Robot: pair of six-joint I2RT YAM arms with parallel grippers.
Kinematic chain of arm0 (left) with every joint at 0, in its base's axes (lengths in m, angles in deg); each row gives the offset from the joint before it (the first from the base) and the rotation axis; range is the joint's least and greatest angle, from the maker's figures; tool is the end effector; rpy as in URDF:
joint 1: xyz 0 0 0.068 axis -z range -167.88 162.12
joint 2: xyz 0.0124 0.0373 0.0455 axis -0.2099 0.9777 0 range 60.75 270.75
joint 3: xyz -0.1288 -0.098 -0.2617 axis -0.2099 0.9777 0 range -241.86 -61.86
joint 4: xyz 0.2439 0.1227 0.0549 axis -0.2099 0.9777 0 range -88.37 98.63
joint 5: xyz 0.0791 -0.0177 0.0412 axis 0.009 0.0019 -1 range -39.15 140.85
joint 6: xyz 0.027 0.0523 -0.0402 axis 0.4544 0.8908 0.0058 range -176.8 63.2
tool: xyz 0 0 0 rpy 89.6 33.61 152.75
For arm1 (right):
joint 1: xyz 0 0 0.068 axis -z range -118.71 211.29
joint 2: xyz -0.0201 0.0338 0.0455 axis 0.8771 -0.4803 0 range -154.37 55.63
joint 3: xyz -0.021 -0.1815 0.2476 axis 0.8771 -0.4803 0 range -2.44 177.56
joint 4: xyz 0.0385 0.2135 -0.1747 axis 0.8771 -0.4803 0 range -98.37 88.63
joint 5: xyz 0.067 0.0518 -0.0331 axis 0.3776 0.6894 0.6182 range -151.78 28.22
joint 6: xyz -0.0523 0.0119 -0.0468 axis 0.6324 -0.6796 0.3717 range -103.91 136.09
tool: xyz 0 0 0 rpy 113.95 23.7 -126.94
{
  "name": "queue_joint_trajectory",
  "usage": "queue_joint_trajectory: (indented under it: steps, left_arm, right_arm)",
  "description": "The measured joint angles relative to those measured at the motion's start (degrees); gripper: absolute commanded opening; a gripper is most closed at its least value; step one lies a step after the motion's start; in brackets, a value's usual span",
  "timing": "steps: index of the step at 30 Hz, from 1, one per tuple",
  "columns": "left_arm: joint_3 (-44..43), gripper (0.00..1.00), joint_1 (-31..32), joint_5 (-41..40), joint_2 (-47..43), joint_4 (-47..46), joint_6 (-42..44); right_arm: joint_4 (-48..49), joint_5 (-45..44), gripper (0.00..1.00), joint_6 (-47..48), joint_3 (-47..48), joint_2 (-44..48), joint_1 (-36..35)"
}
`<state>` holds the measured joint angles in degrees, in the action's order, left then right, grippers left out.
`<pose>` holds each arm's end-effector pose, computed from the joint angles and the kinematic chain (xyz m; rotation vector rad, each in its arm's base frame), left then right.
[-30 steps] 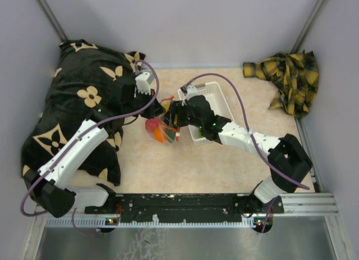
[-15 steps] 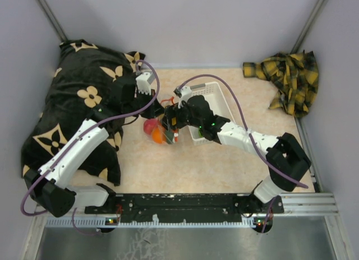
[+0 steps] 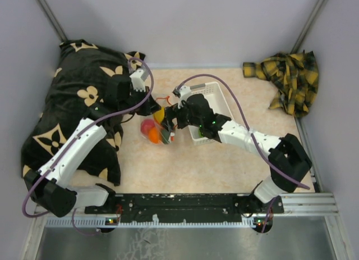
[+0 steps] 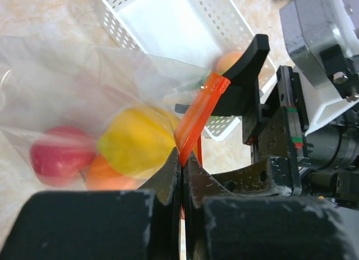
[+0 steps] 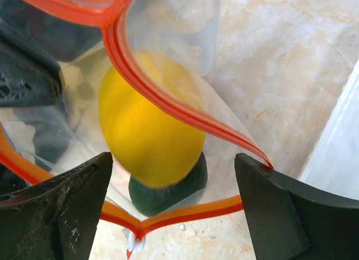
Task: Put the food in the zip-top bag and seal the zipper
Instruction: Place the fake fruit in the zipper food storage bag, then pick up the fake fruit from the bin.
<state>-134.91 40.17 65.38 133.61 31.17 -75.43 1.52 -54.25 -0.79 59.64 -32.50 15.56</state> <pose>0.2652 -0.1581 0.3969 0.3362 2.1289 -0.7497 0.2699 0.2878 0.2998 -0.6019 1.9800 0.8253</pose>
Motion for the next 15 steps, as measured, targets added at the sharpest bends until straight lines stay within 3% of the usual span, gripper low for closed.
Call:
queue_joint_trajectory:
  steps: [15]
  left_arm:
    - [0.22, 0.00, -2.80, 0.11, 0.09, -0.07, -1.79]
  right_arm:
    - [-8.92, -1.70, 0.92, 3.52, 0.28, 6.05, -0.26]
